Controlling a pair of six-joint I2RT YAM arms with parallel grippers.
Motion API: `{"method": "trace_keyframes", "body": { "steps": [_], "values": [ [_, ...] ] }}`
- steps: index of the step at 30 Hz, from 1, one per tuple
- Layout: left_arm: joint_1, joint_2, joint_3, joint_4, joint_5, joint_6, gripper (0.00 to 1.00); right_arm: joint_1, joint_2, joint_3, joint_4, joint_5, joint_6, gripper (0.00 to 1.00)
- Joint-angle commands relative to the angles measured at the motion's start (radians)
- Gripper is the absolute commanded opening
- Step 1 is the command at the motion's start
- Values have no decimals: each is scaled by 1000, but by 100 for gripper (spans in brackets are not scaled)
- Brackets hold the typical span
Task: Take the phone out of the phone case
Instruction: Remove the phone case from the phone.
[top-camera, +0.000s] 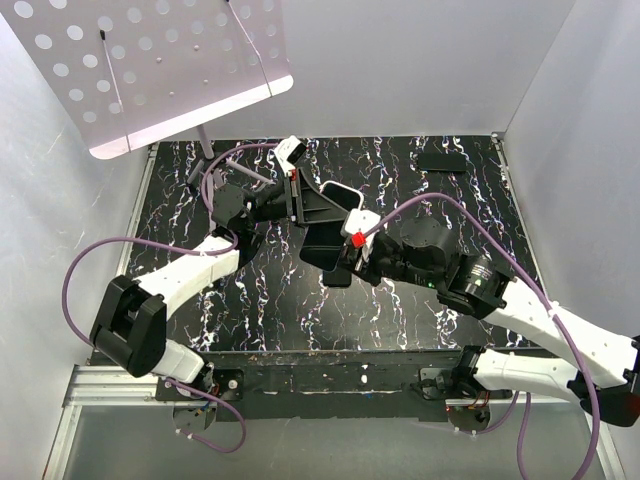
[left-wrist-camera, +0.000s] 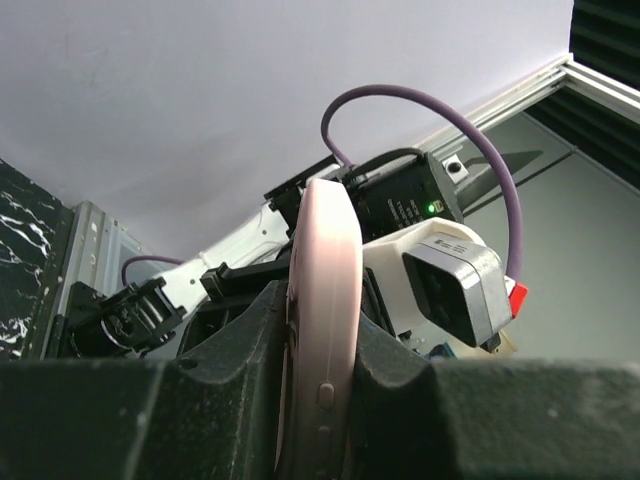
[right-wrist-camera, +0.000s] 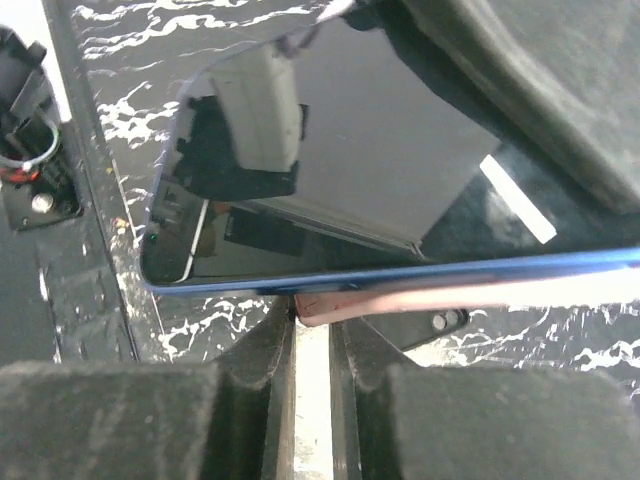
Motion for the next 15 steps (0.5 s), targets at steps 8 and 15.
{"method": "trace_keyframes", "body": {
  "steps": [8,15],
  "values": [
    [-23,-224,-13,-406,-243,356,0,-47,-29,-41,-67,191,625,56],
    [-2,-309,-2,-572,-392,547,0,-50,-133,-58,-113,-68,779,67]
  ]
}}
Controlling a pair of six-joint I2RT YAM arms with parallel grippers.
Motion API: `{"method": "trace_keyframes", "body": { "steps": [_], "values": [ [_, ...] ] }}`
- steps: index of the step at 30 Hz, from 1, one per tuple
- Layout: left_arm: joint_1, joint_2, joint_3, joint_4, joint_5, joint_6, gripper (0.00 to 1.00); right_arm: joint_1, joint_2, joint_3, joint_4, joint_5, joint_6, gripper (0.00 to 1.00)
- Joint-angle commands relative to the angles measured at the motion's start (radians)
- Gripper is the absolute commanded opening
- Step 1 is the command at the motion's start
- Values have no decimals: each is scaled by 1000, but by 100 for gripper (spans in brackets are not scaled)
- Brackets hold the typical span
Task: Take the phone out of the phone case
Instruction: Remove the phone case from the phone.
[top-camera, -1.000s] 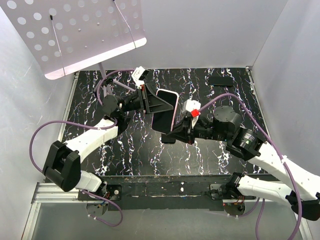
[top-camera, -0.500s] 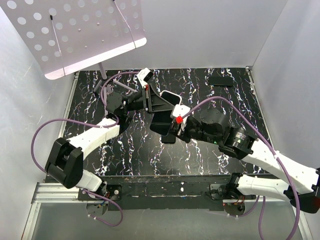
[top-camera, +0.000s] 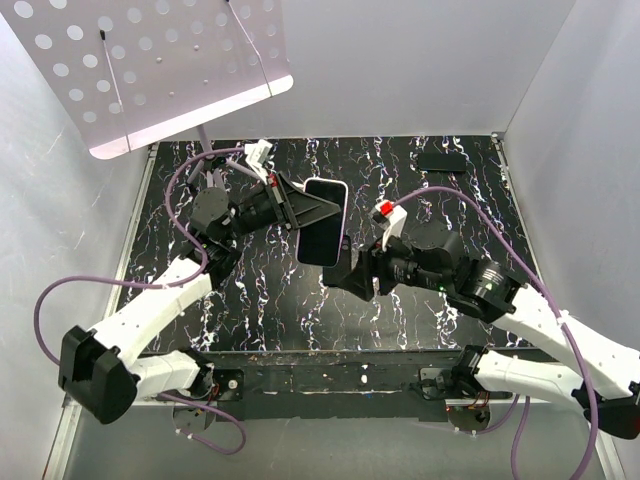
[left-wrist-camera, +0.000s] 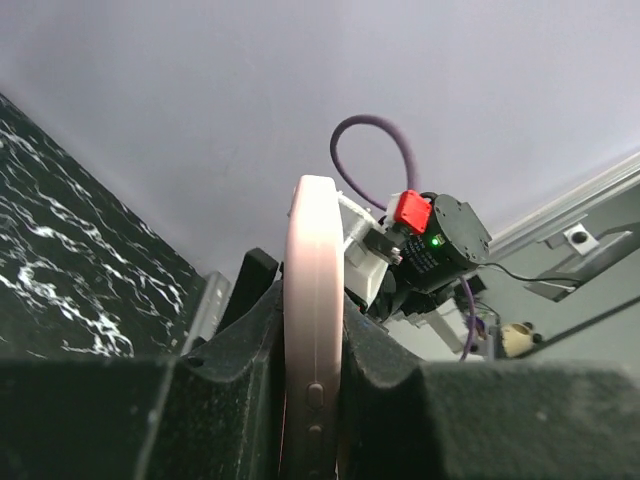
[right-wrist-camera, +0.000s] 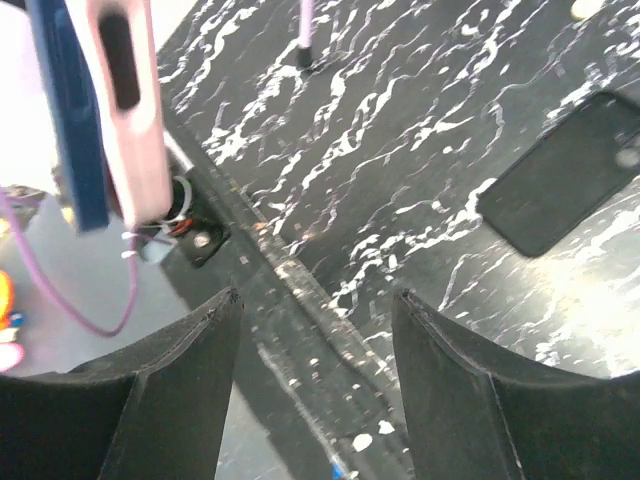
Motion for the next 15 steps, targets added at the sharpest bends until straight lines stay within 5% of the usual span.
{"method": "trace_keyframes", "body": {
  "steps": [1,11,15],
  "values": [
    [1,-63,35,-99,-117,135,0,-6,-81,14,-19,-131,161,66],
    [1,-77,29,-102,-139,119,0,-67,-42,126,105,-252,277,52],
    [1,-77,12,-74,-131,90,0,-150,-3,110,160,-359,329,39]
  ]
}}
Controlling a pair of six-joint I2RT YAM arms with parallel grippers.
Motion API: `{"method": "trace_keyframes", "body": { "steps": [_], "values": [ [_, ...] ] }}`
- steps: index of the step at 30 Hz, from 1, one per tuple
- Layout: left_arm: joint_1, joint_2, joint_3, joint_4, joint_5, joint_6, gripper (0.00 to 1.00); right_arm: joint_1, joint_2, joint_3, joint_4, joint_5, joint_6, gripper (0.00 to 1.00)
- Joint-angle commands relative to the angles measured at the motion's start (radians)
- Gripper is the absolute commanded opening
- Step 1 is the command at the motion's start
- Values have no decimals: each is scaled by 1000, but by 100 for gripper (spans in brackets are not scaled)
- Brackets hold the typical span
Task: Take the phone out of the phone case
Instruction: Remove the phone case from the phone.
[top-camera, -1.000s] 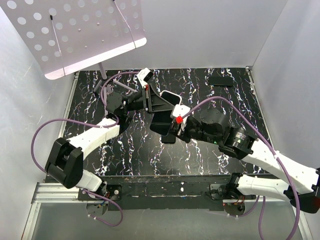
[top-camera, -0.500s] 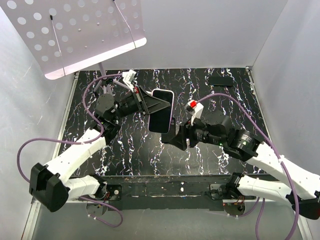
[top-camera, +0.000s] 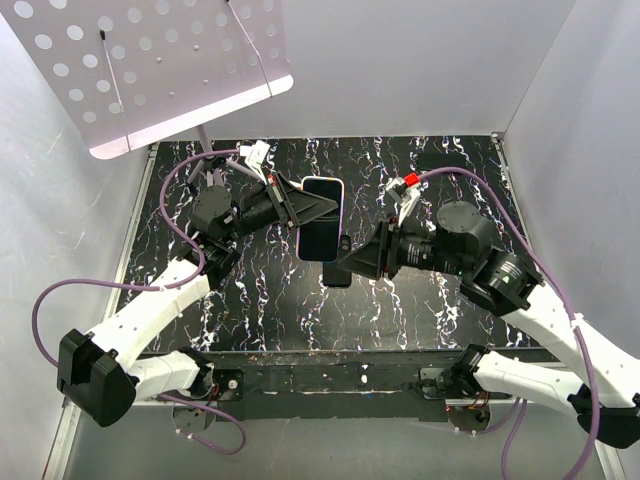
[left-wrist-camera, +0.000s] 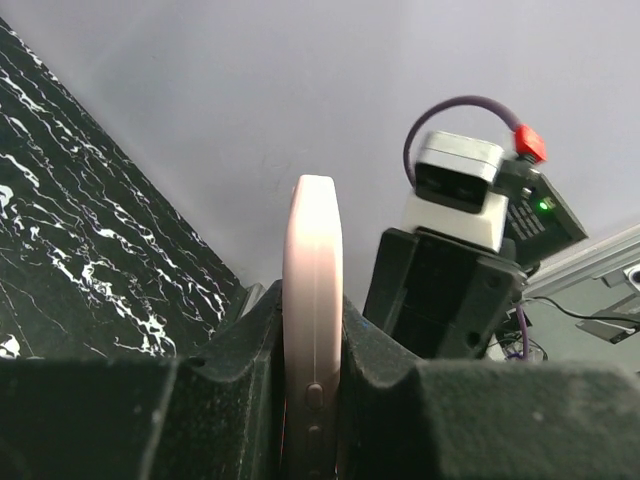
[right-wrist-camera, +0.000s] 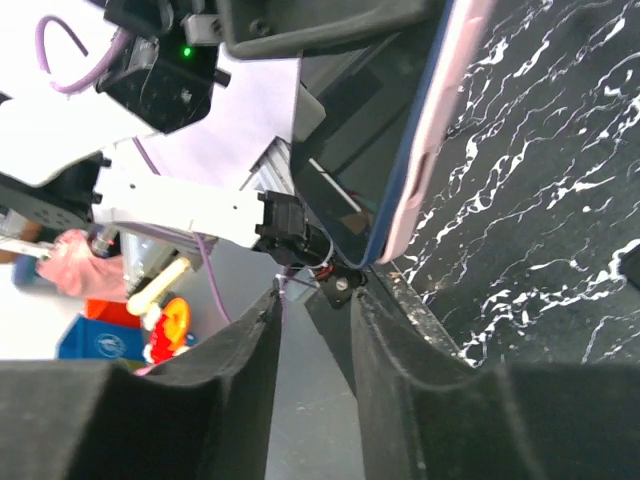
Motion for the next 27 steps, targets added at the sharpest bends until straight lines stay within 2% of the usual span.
{"method": "trace_keyframes", "body": {
  "steps": [1,4,16,27],
  "values": [
    [1,-35,1,73,-21,-36,0,-83,30,3,113,-133,88,34],
    [1,-35,-9,87,-19,-46,0,-118,41,-20,156,-173,122,30],
    [1,-23,-6,140,-1,-91,0,-129,75,-63,228,-202,157,29],
    [1,-49,-3,105,-2,-65,0,-129,53,-56,159,-154,111,29]
  ]
}}
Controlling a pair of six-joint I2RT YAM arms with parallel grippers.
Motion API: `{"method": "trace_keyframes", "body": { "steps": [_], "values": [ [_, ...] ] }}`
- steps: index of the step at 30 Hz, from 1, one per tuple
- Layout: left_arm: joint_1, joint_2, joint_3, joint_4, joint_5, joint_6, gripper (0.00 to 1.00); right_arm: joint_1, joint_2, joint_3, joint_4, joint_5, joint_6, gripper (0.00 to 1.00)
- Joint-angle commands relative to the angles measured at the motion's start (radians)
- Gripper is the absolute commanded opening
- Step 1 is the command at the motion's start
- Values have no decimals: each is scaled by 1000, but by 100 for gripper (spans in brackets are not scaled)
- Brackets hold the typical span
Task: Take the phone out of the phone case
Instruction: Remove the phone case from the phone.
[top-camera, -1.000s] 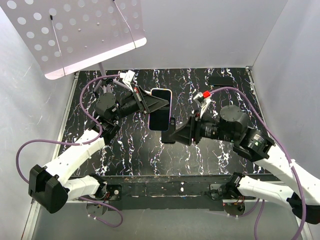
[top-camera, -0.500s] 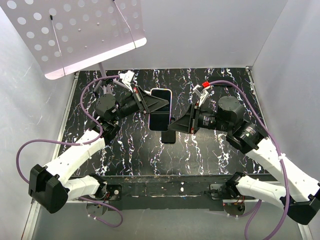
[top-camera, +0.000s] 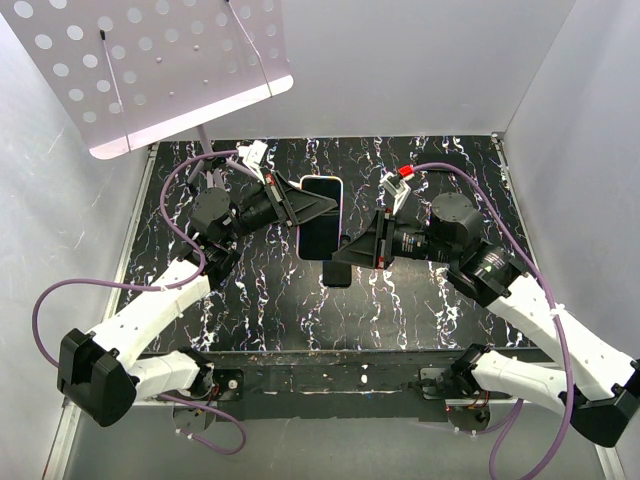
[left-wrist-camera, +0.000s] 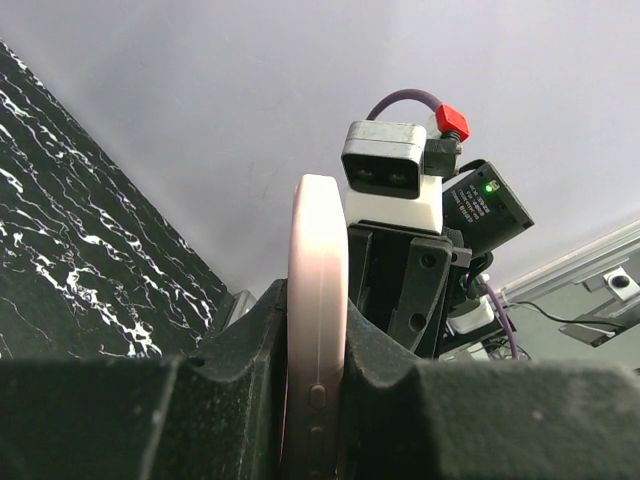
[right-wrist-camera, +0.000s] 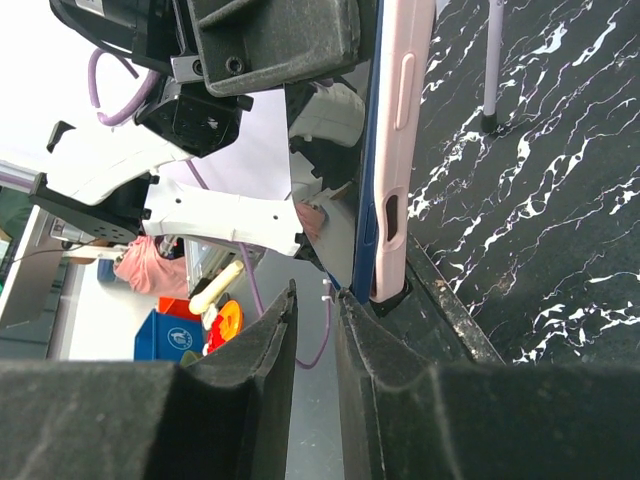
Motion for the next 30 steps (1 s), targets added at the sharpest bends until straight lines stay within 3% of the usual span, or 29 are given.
{"method": "trace_keyframes", "body": {
  "steps": [1,17,24,30],
  "values": [
    [-1,-49,13,46,-2,-10,0,-6,-28,3,-19,44,-39,29],
    [-1,-34,-1,91,-1,-46,0,-6,5,-2,24,27,-31,31],
    [-3,-1,-73,270,-9,-204,0,-10,53,-32,128,54,41,34],
    [-12,9,-137,402,-30,-312,0,-72,113,-80,329,-45,168,37]
  ]
}}
